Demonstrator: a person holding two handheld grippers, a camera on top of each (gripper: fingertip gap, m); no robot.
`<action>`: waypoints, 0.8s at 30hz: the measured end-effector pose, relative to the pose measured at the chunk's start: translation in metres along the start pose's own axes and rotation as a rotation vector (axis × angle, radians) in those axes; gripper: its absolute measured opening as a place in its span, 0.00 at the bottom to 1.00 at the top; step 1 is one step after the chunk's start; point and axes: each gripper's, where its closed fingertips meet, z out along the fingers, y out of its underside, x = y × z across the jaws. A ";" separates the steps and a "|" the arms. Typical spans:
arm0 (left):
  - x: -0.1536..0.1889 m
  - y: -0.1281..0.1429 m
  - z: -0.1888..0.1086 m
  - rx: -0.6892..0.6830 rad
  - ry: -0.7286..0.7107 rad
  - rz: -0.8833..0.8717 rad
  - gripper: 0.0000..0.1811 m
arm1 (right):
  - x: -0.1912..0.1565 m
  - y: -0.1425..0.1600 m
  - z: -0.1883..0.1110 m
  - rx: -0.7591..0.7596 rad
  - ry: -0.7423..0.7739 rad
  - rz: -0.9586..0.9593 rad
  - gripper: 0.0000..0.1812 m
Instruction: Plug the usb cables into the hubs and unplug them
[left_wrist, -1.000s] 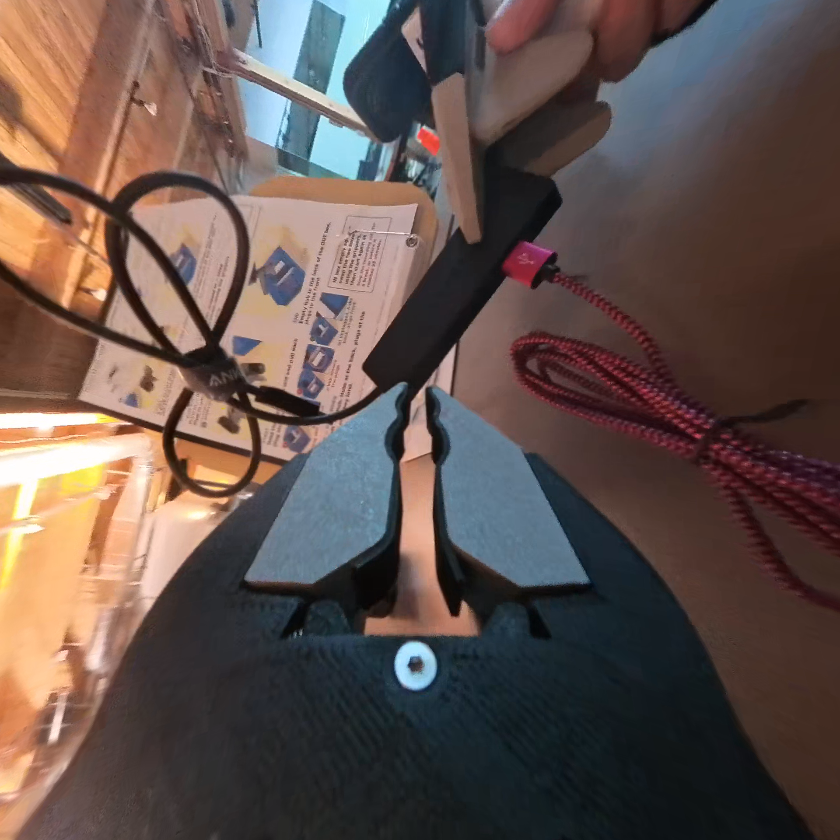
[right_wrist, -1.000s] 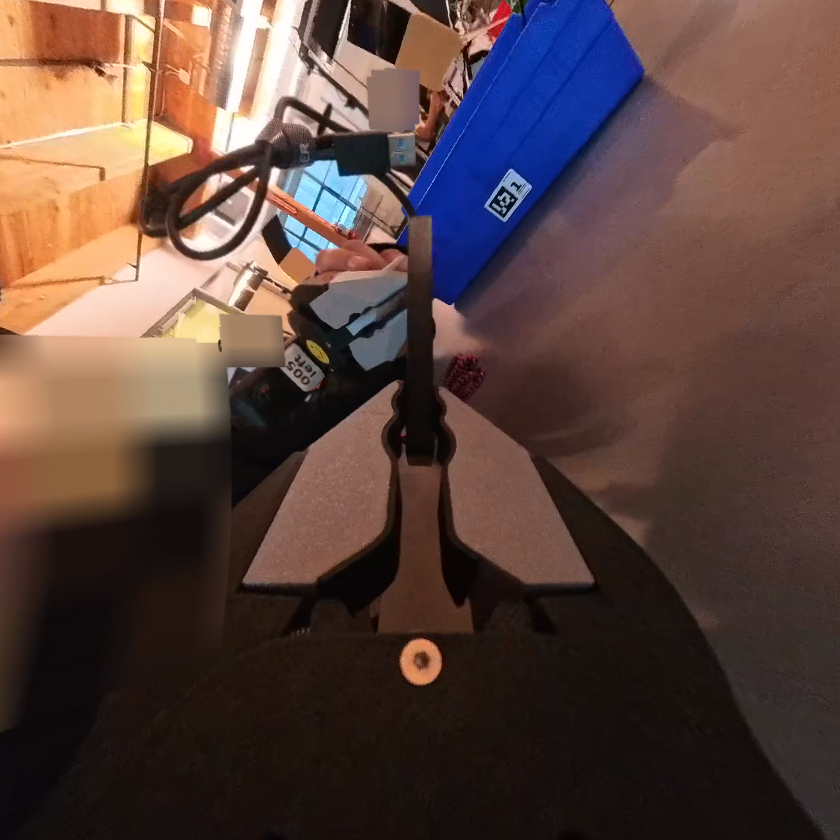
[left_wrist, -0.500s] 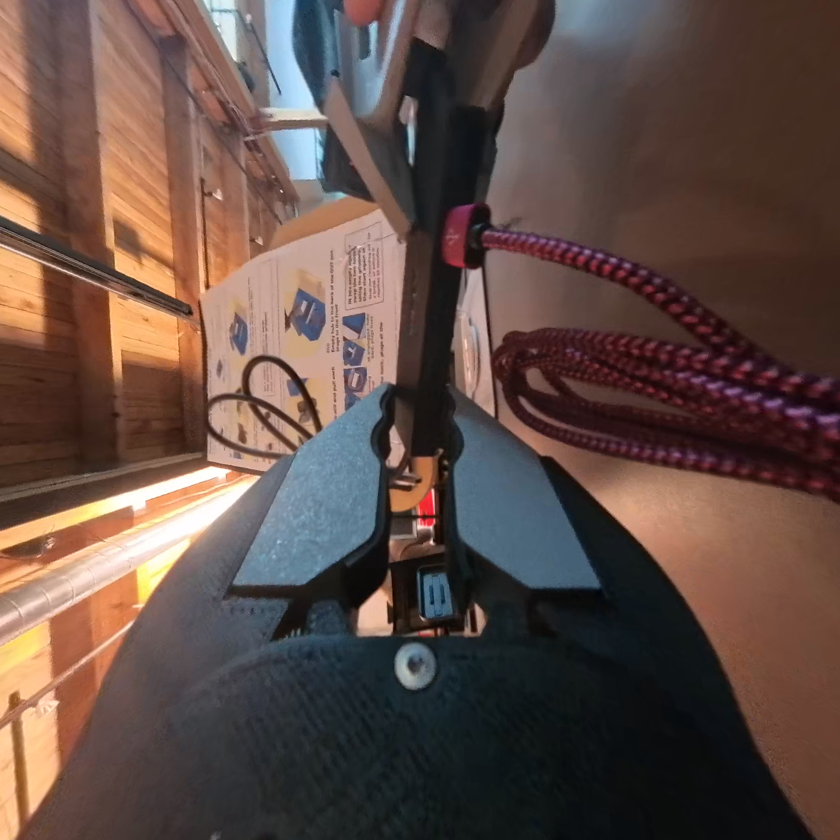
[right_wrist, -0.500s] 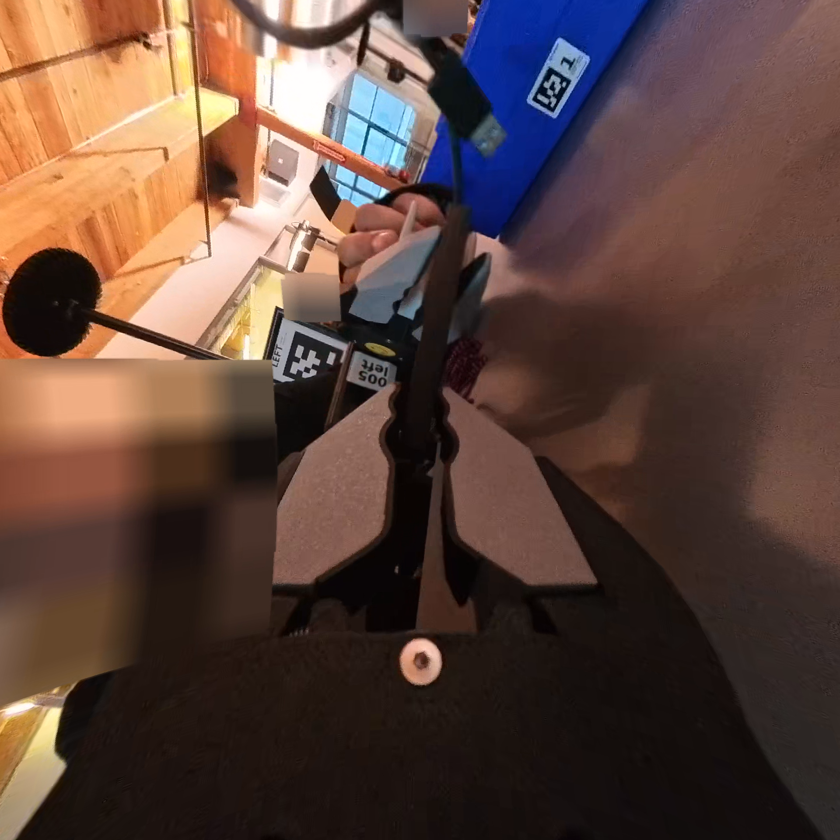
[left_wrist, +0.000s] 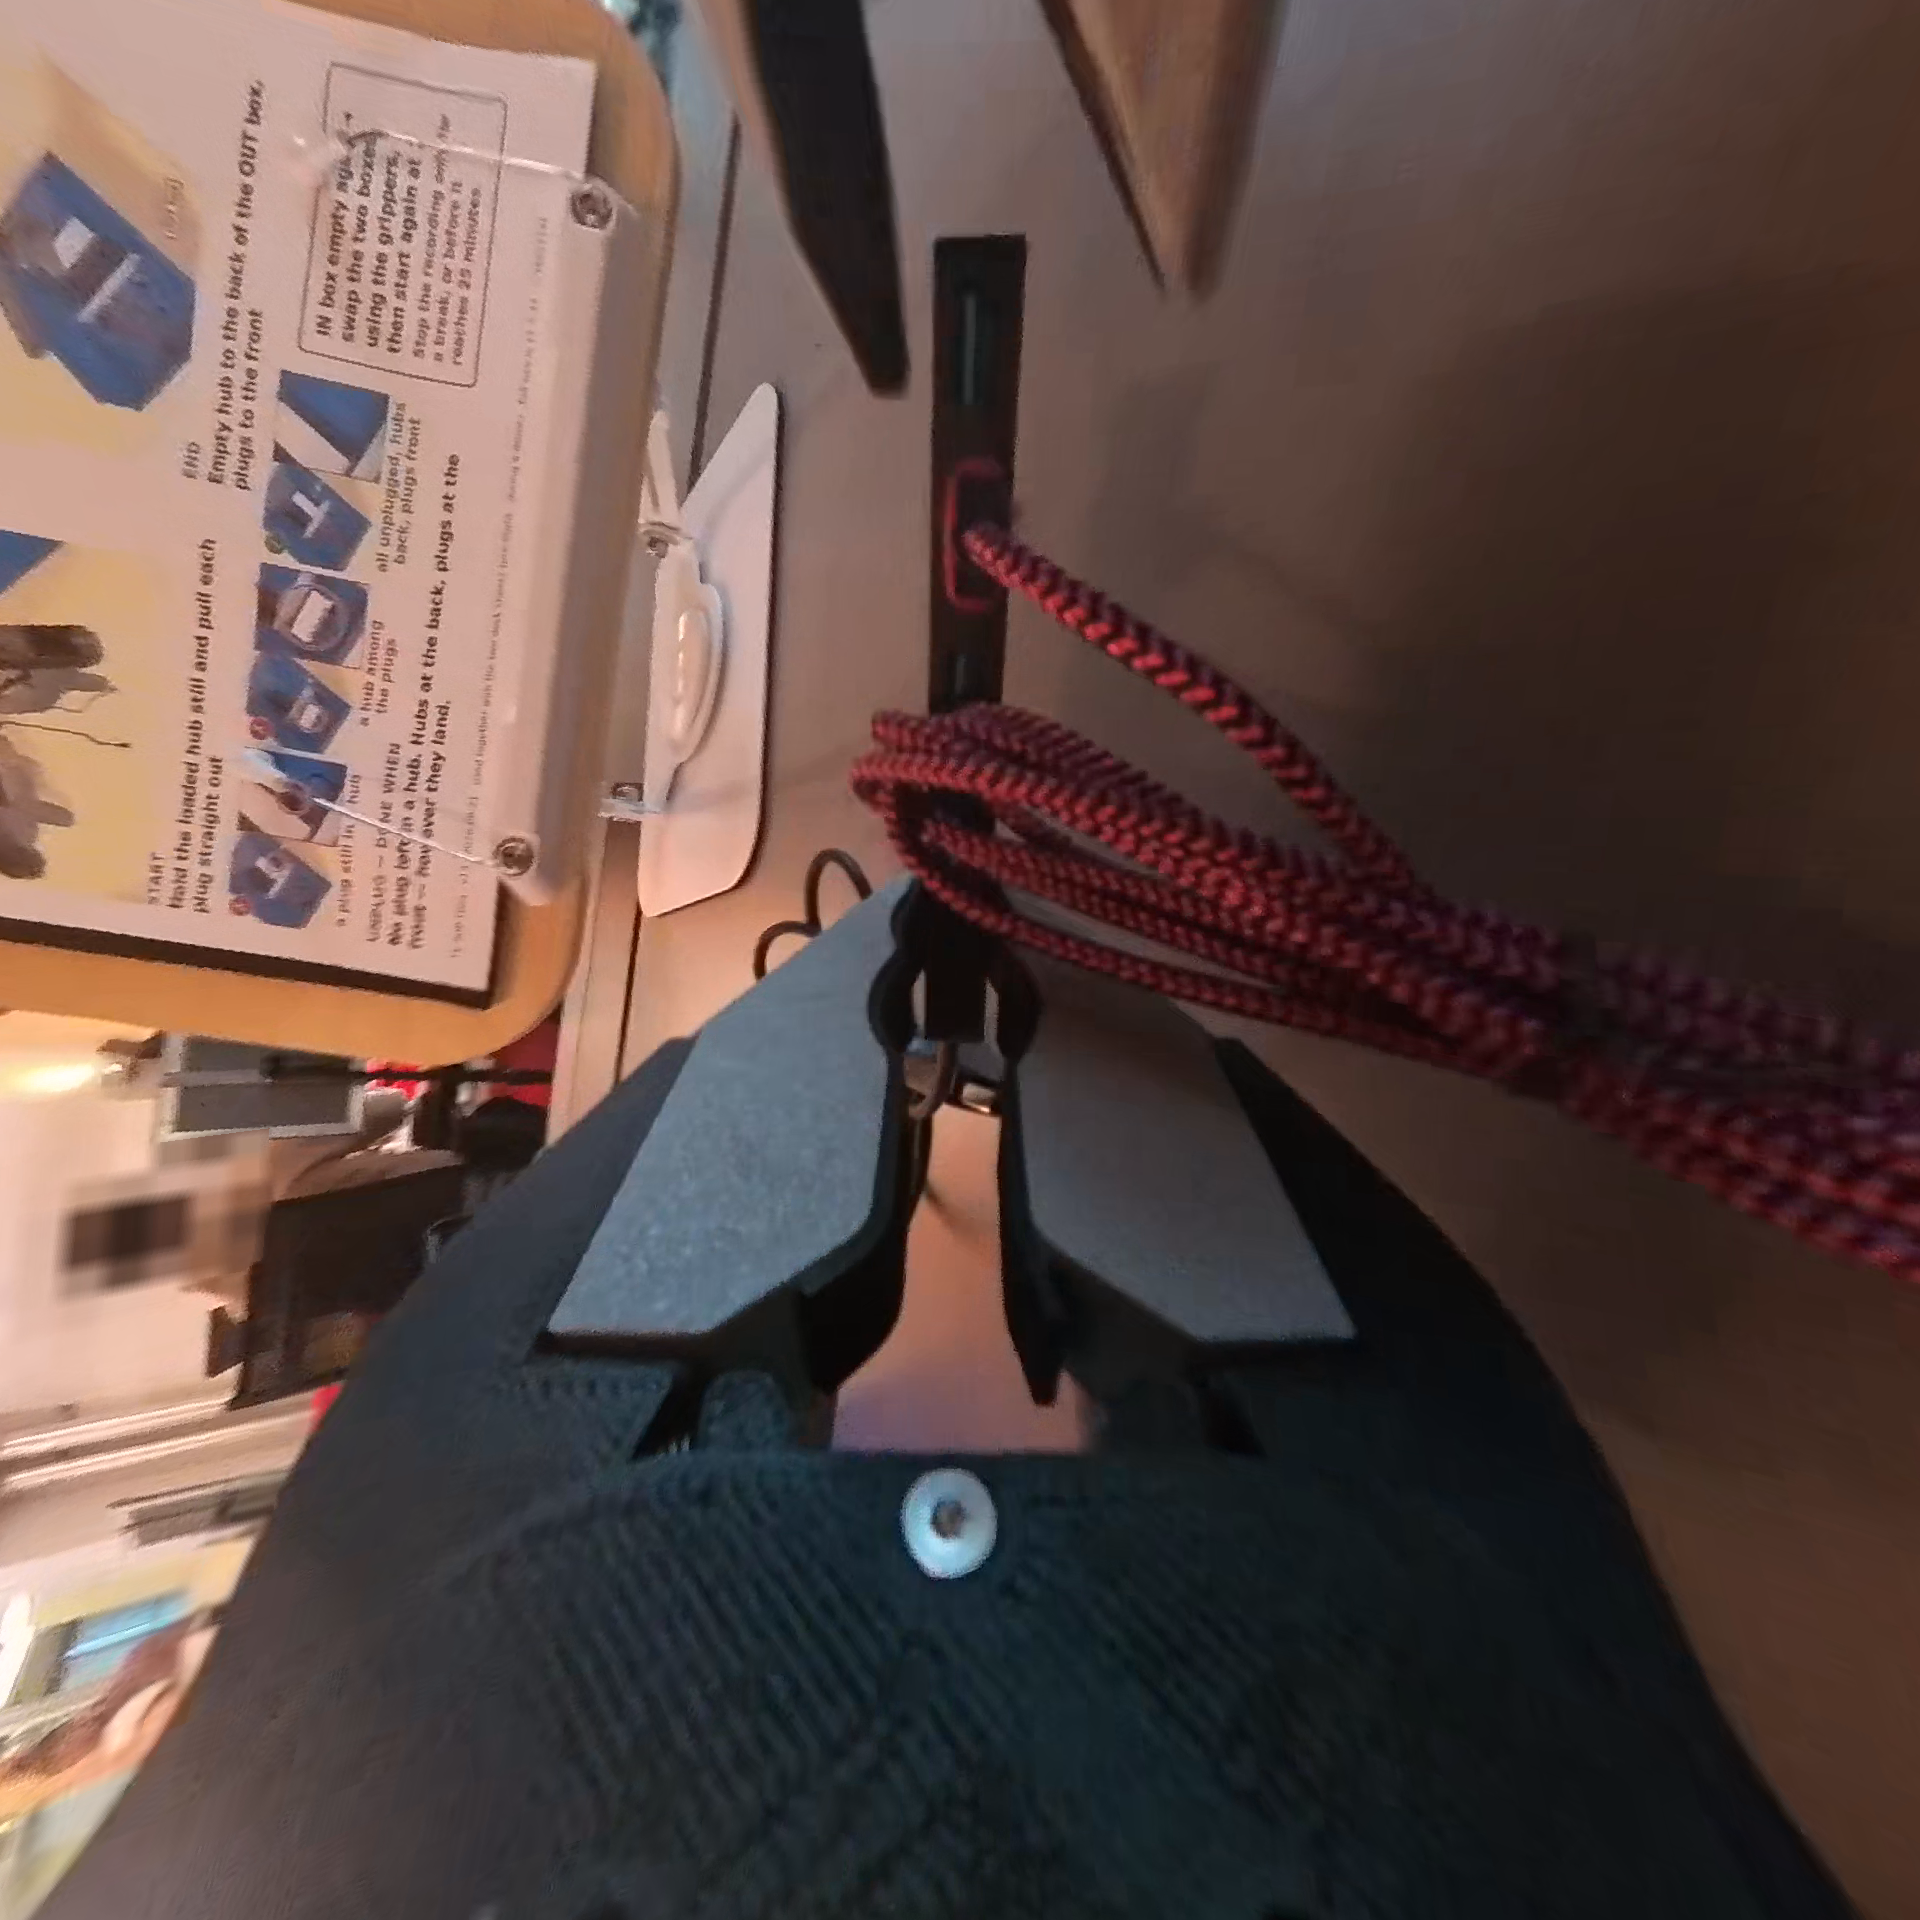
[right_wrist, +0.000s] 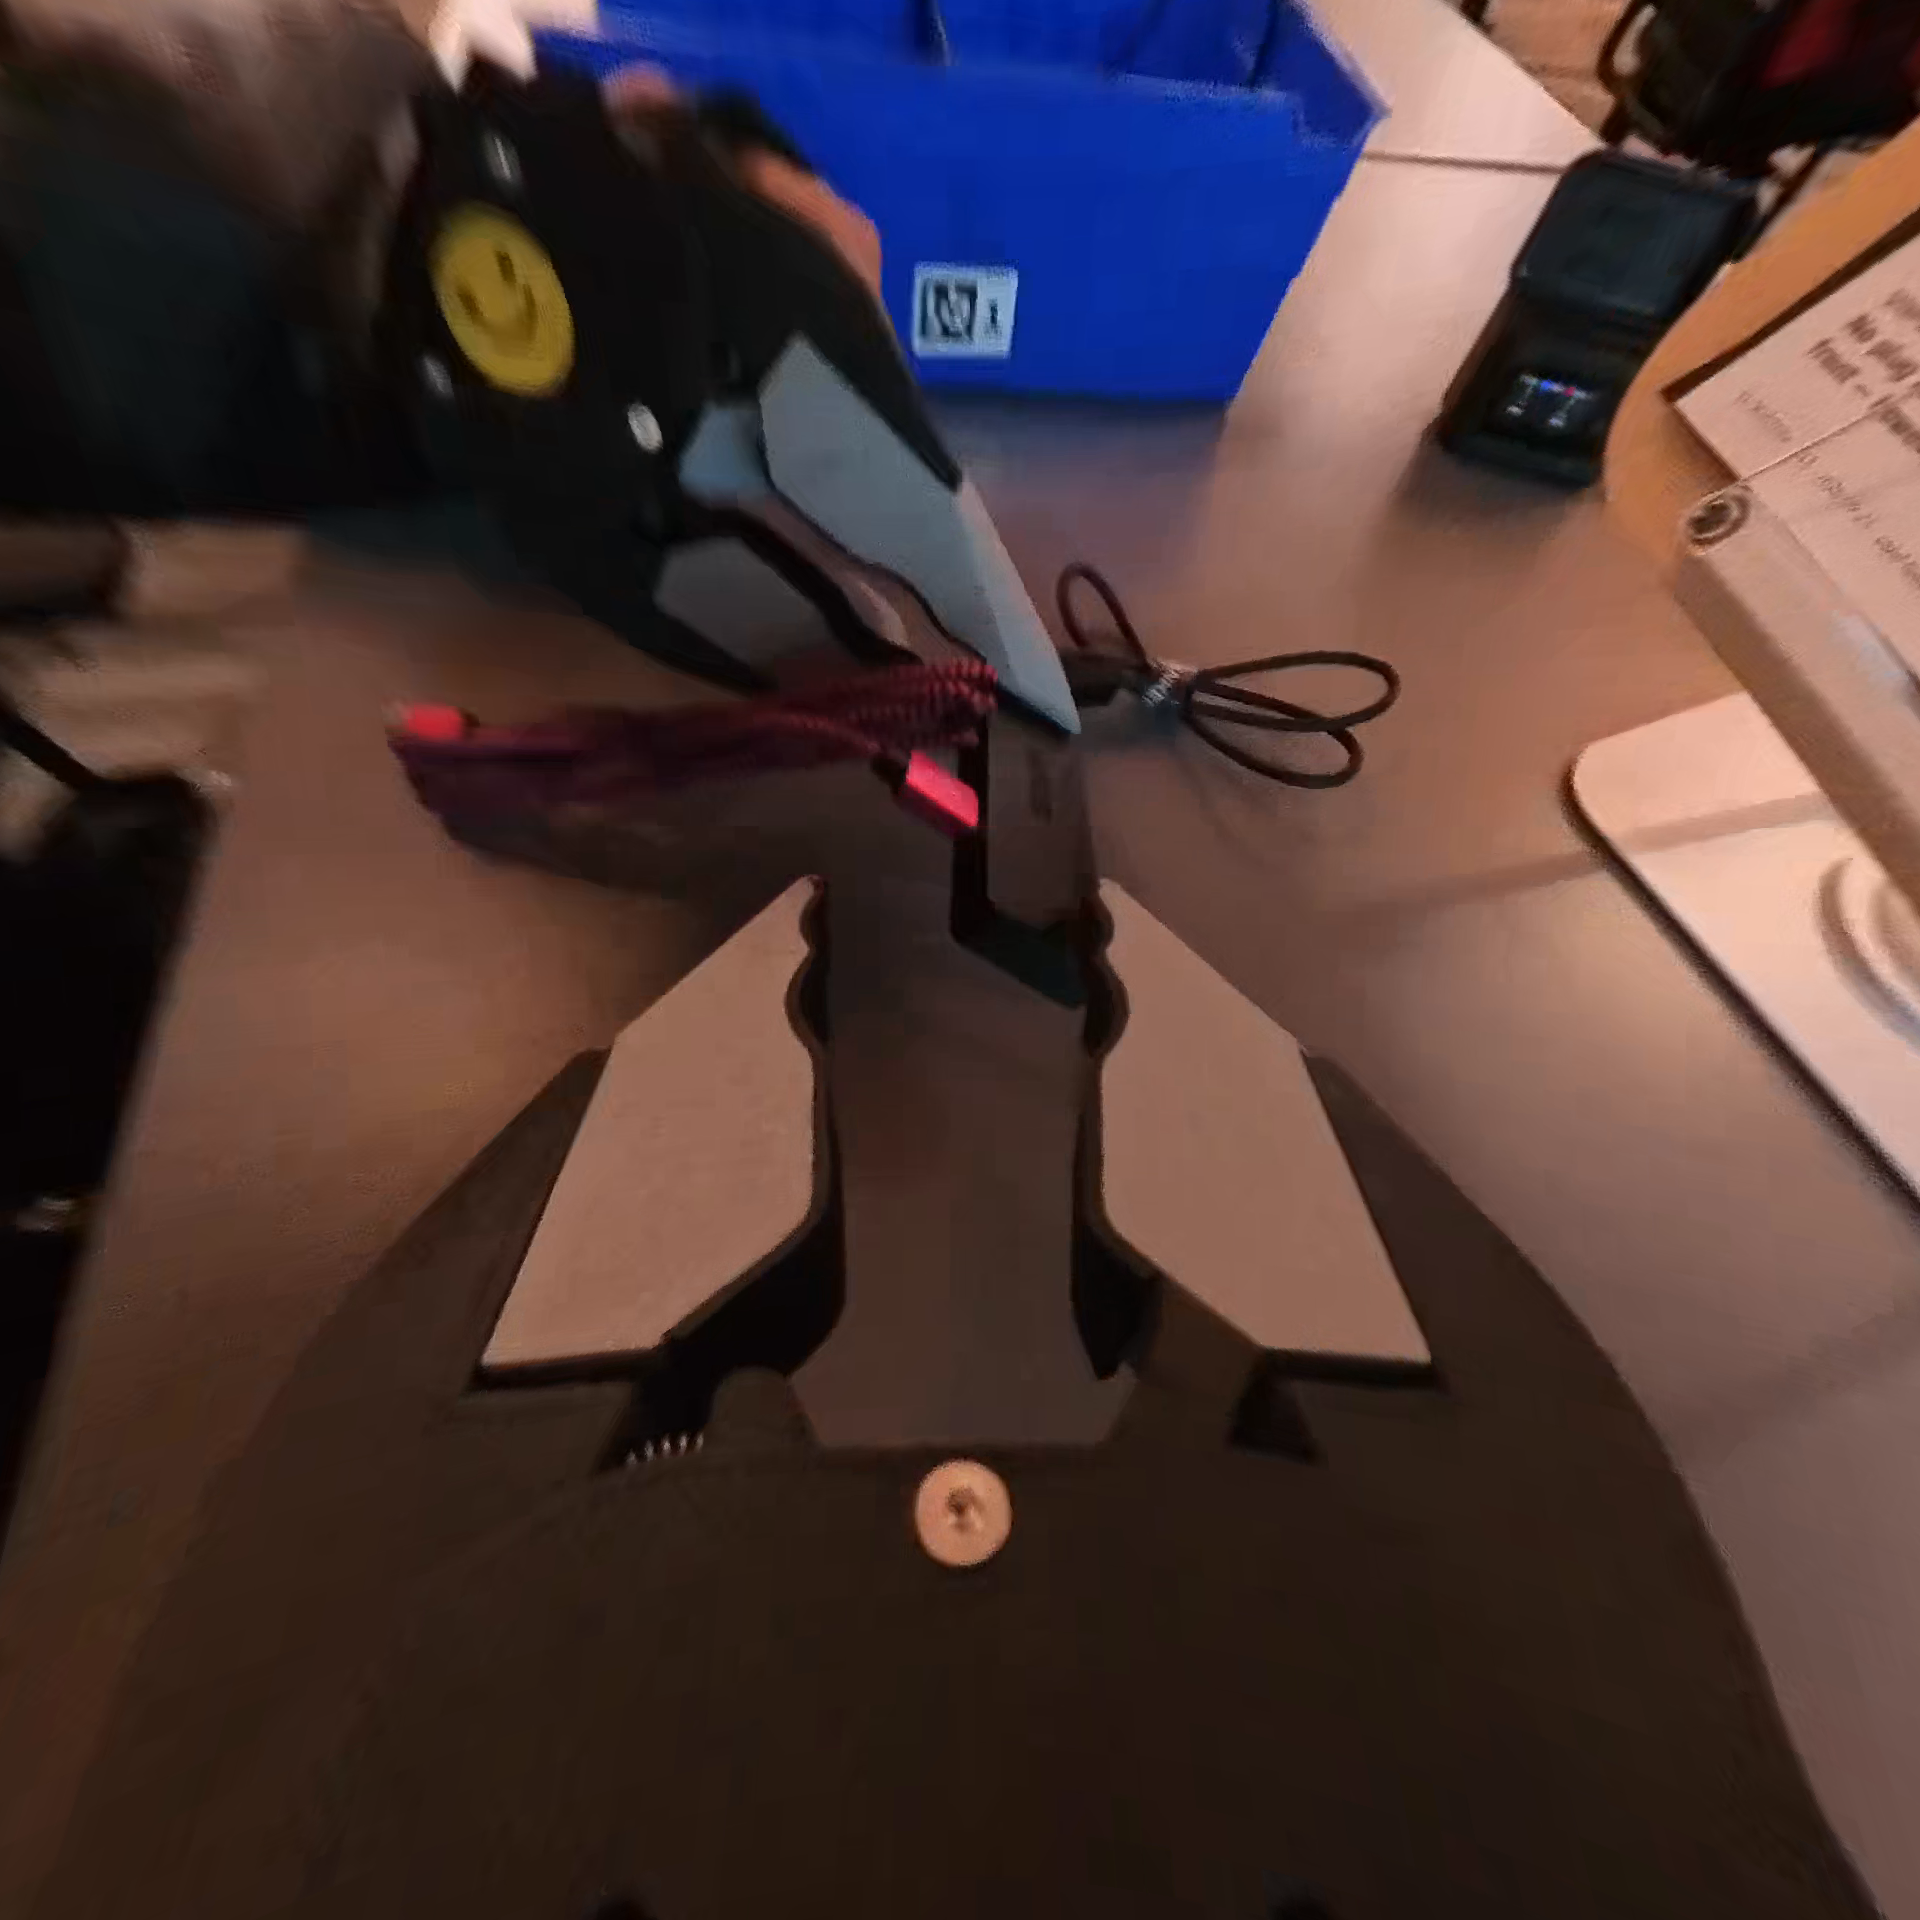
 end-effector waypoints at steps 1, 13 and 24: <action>0.003 -0.004 -0.001 0.025 0.026 -0.020 0.05 | 0.001 0.005 0.005 -0.031 0.044 -0.047 0.22; 0.010 -0.042 -0.017 0.278 0.164 -0.181 0.09 | -0.001 -0.003 0.005 0.108 -0.041 -0.020 0.07; 0.009 -0.064 -0.040 0.419 0.406 -0.454 0.06 | -0.012 -0.014 -0.002 0.287 -0.318 0.186 0.08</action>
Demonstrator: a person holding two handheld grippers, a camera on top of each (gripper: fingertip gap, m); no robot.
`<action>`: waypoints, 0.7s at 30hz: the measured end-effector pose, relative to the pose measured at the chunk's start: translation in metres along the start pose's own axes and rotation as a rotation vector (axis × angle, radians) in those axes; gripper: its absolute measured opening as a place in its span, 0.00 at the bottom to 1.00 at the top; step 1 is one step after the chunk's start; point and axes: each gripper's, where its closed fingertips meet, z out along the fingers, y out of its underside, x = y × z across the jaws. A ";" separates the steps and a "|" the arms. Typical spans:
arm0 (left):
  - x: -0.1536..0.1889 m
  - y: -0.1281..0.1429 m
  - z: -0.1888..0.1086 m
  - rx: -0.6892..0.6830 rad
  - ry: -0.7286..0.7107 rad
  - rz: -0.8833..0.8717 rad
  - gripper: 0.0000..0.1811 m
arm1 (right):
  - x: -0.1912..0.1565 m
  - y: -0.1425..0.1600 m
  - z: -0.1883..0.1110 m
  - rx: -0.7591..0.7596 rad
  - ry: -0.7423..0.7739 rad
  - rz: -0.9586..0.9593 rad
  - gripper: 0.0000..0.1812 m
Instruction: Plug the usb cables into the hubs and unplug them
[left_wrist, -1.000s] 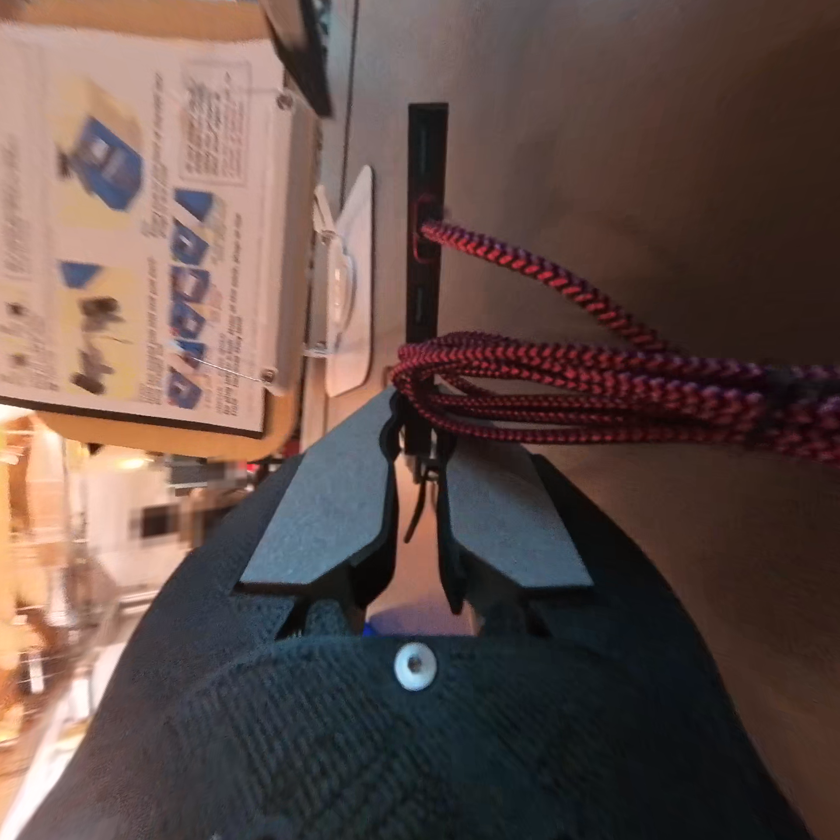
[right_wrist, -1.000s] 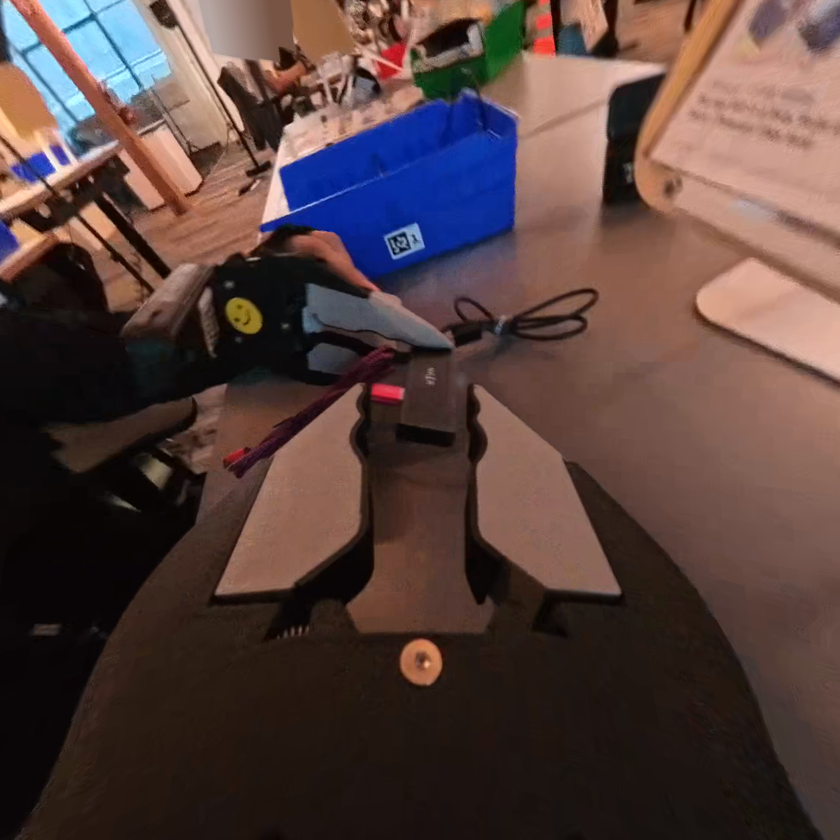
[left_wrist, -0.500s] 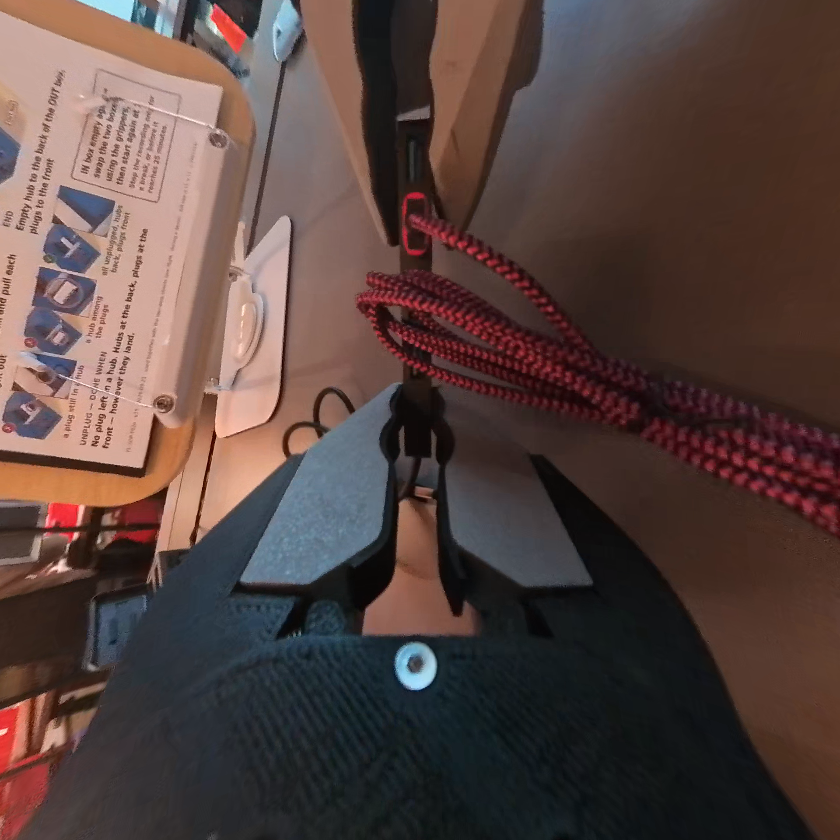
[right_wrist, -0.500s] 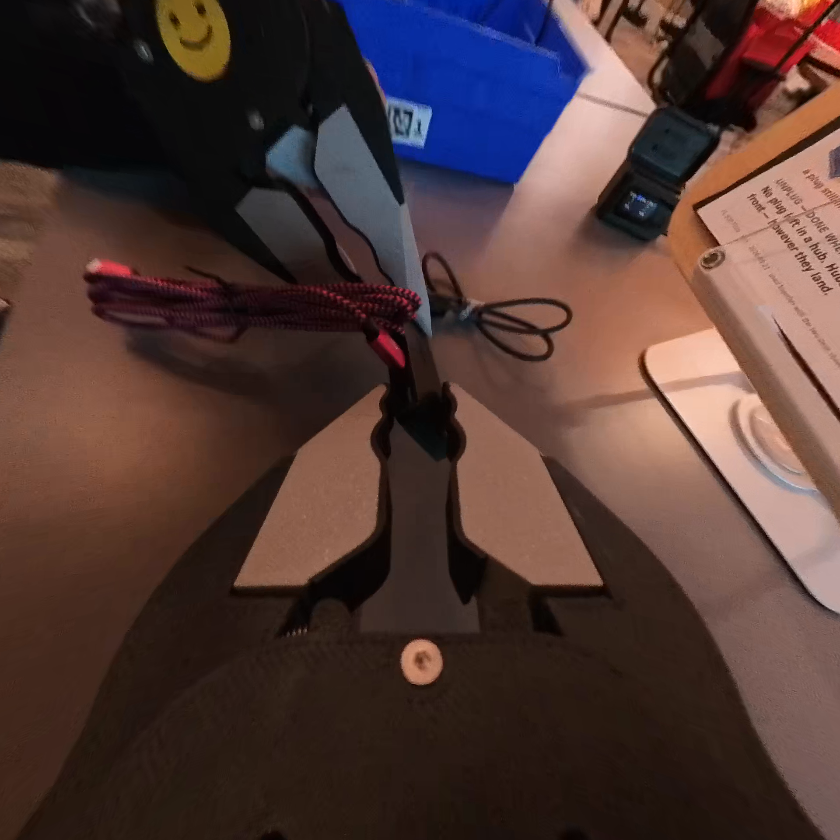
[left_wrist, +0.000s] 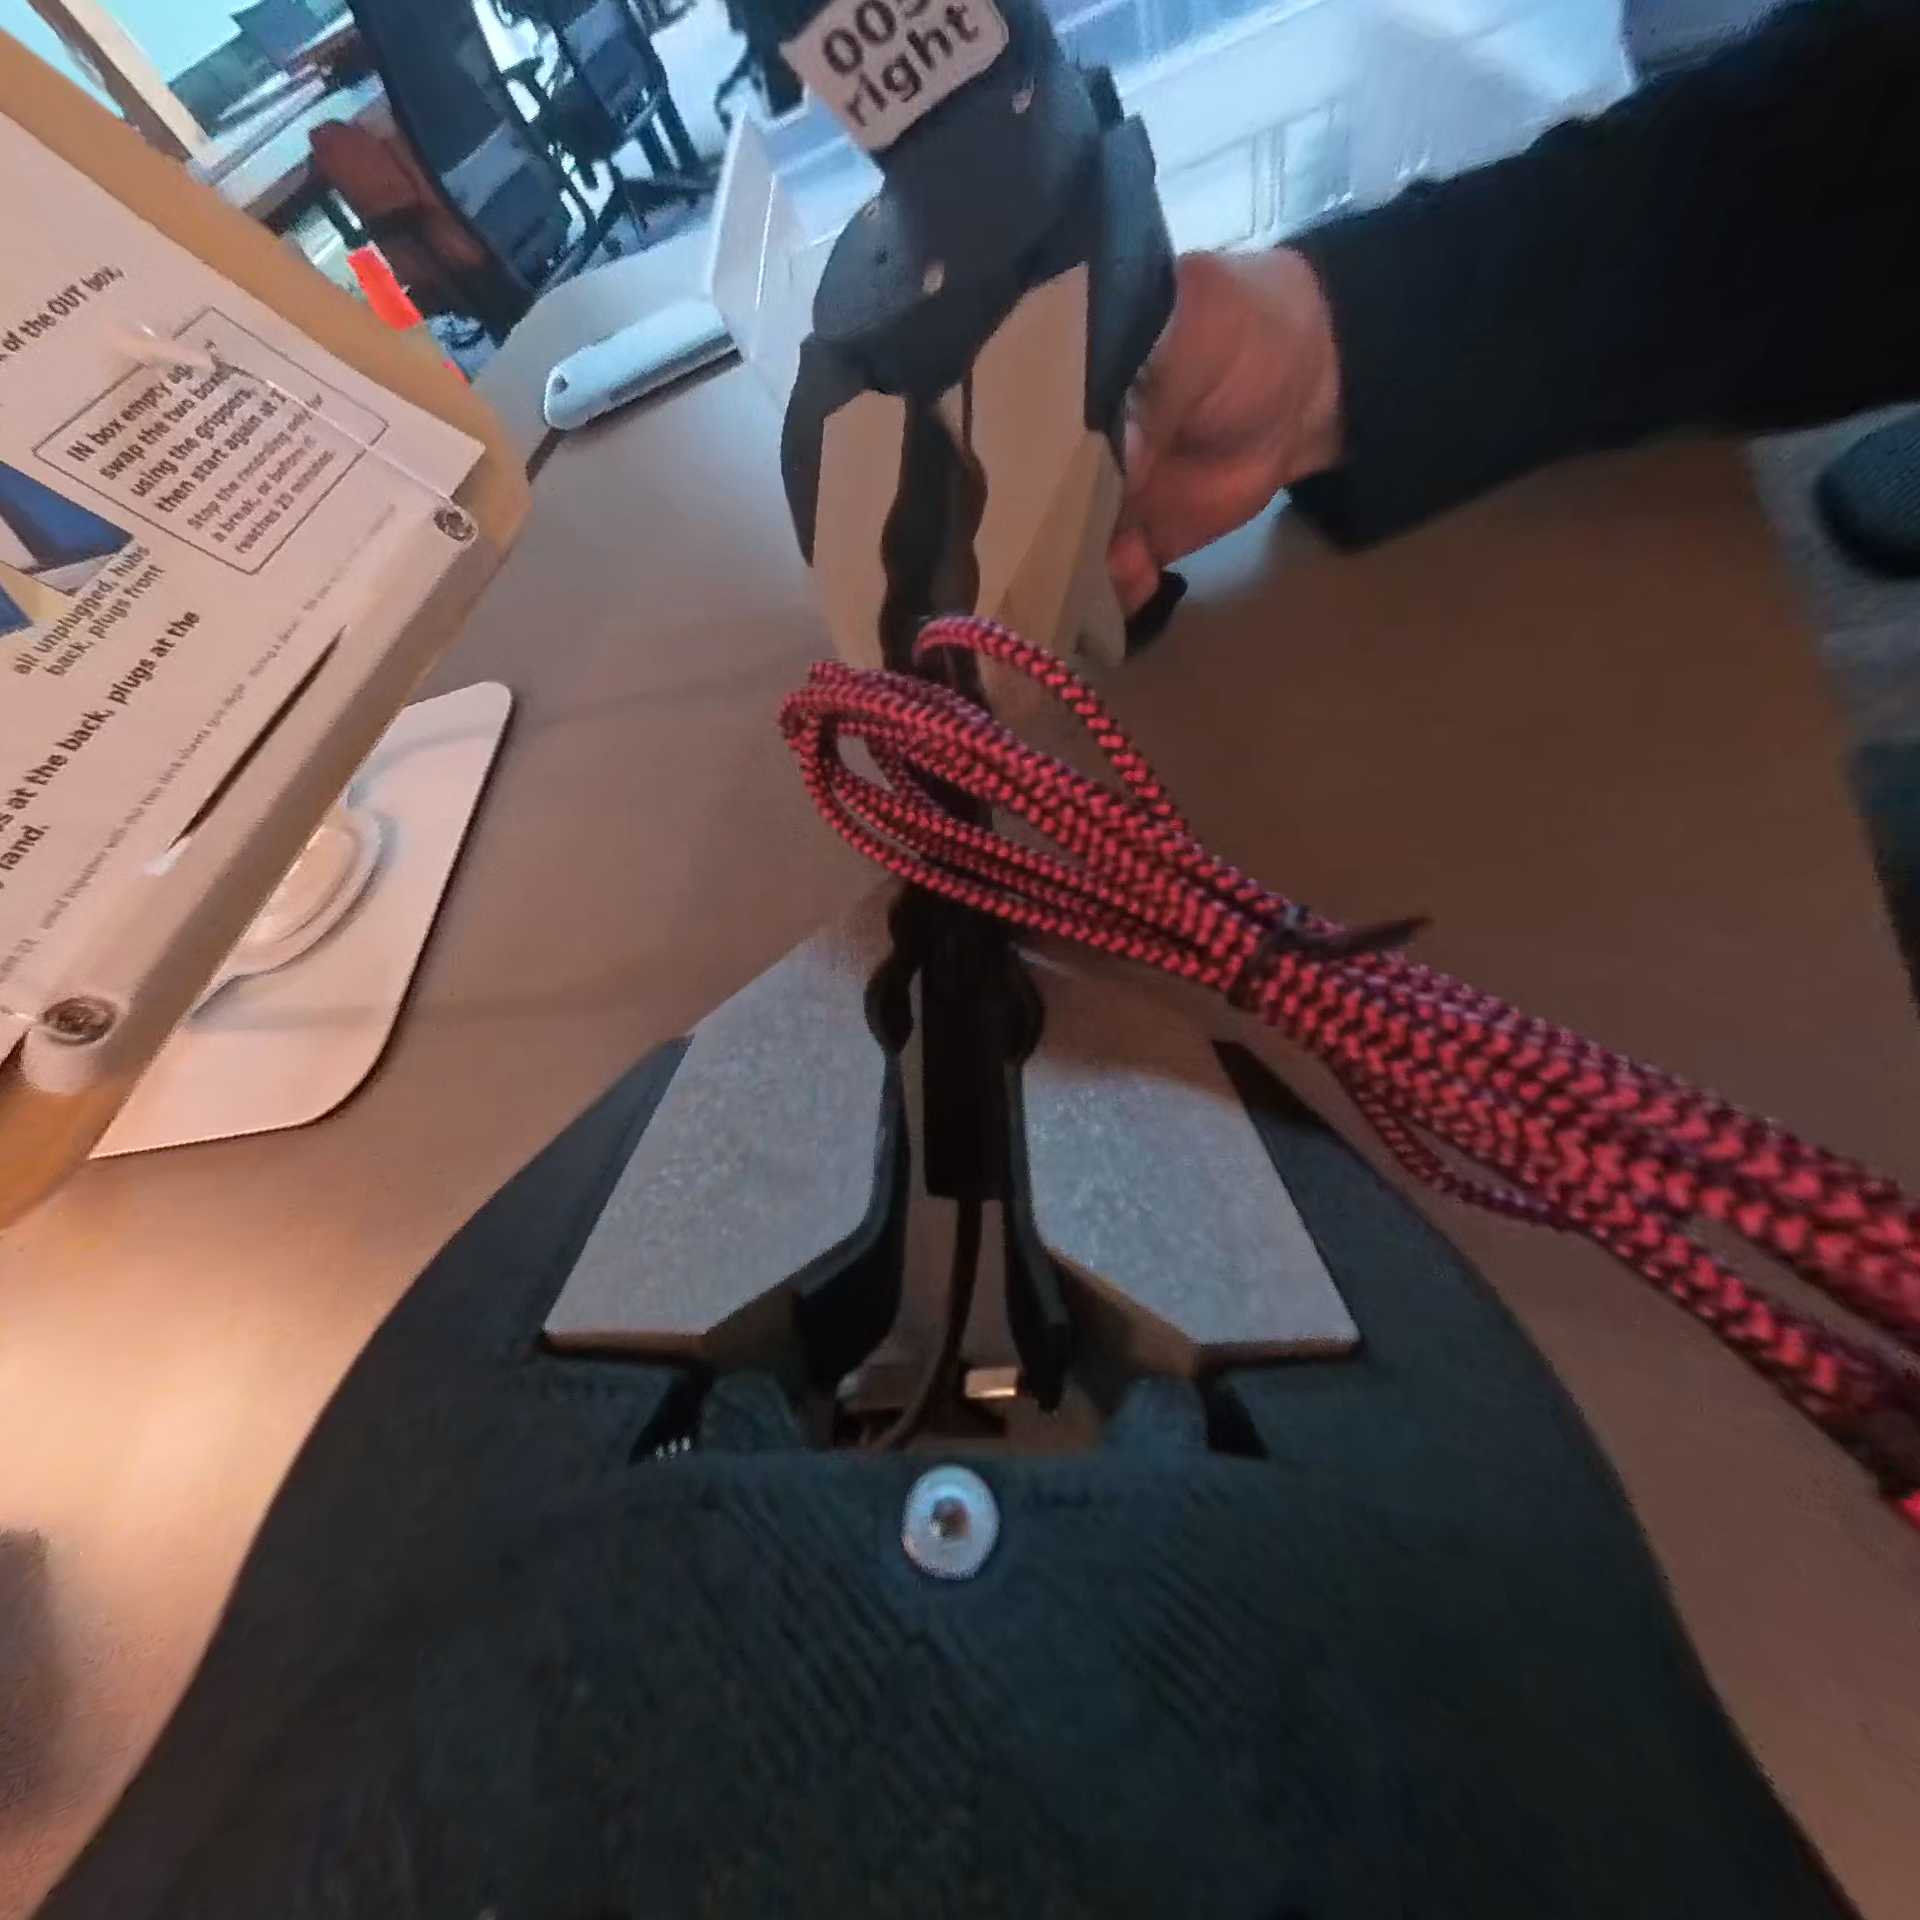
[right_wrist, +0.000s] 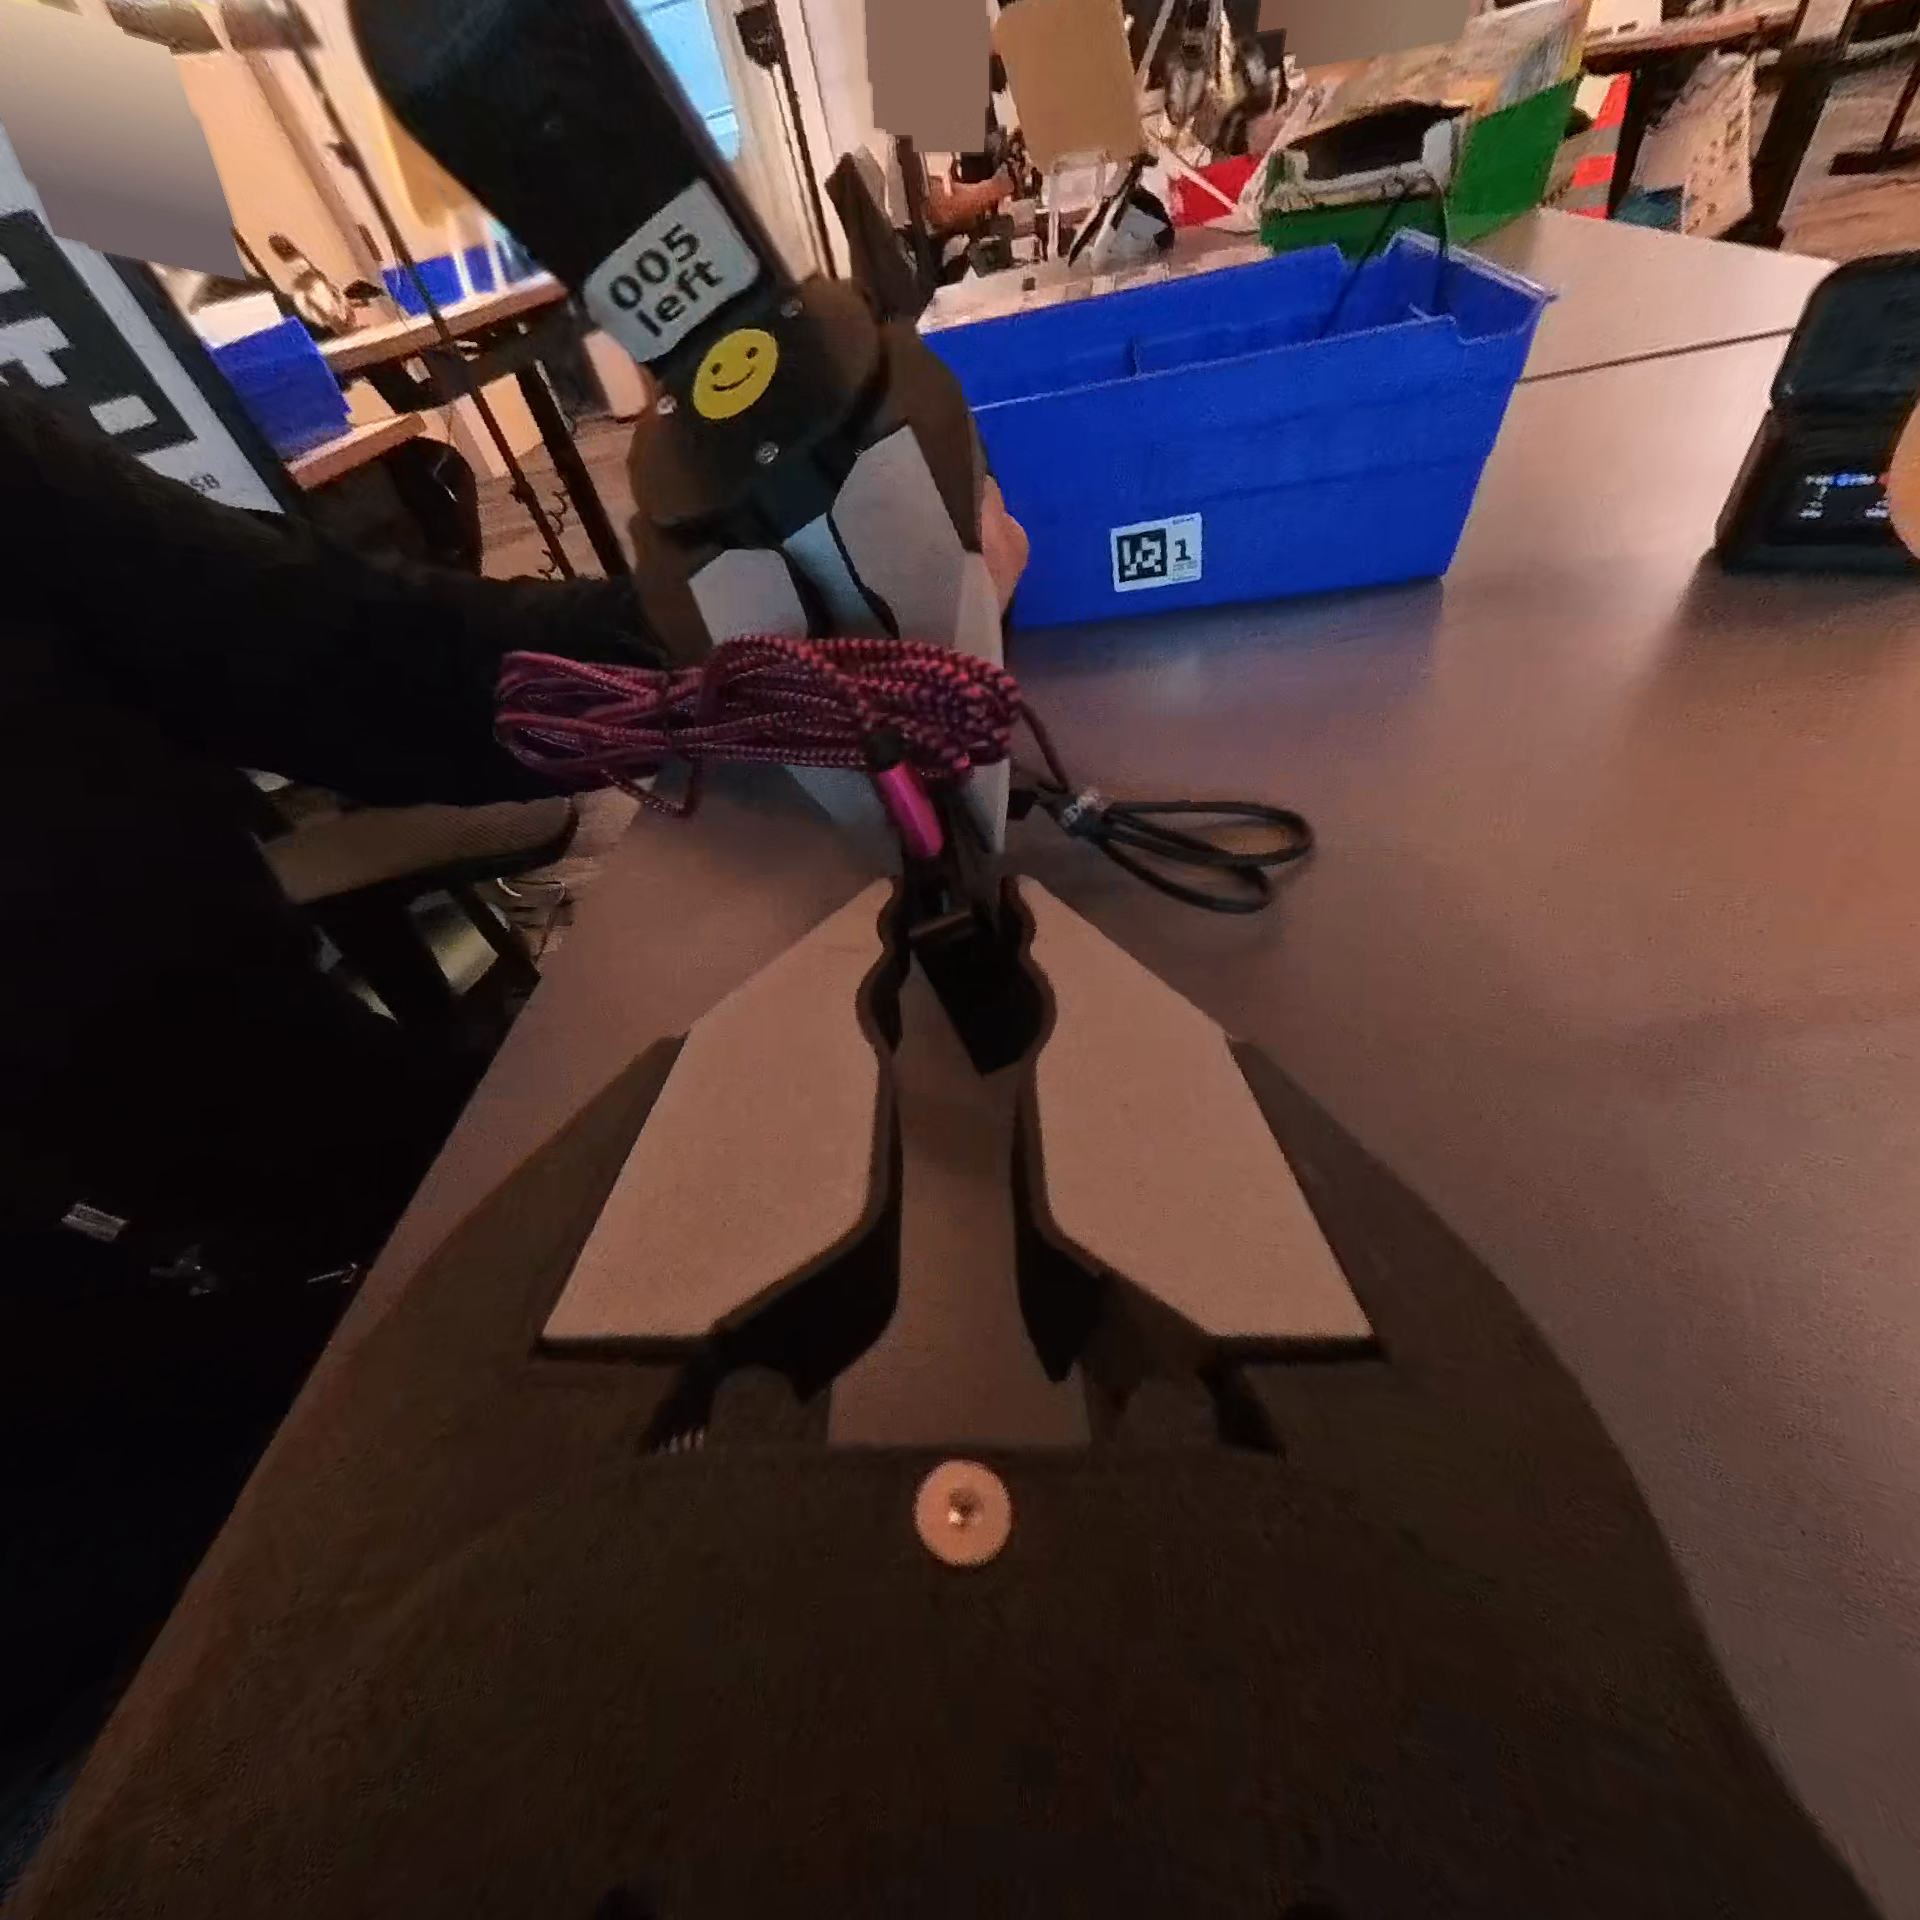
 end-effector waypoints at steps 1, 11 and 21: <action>0.001 -0.001 0.000 0.010 0.004 0.000 0.06 | -0.002 -0.001 0.000 0.006 -0.001 -0.022 0.07; 0.014 0.002 0.010 0.033 0.145 -0.141 0.09 | -0.009 -0.005 0.003 0.044 -0.065 0.013 0.04; 0.010 0.016 0.010 -0.062 0.142 -0.223 0.05 | 0.002 0.011 0.006 -0.109 0.079 -0.087 0.07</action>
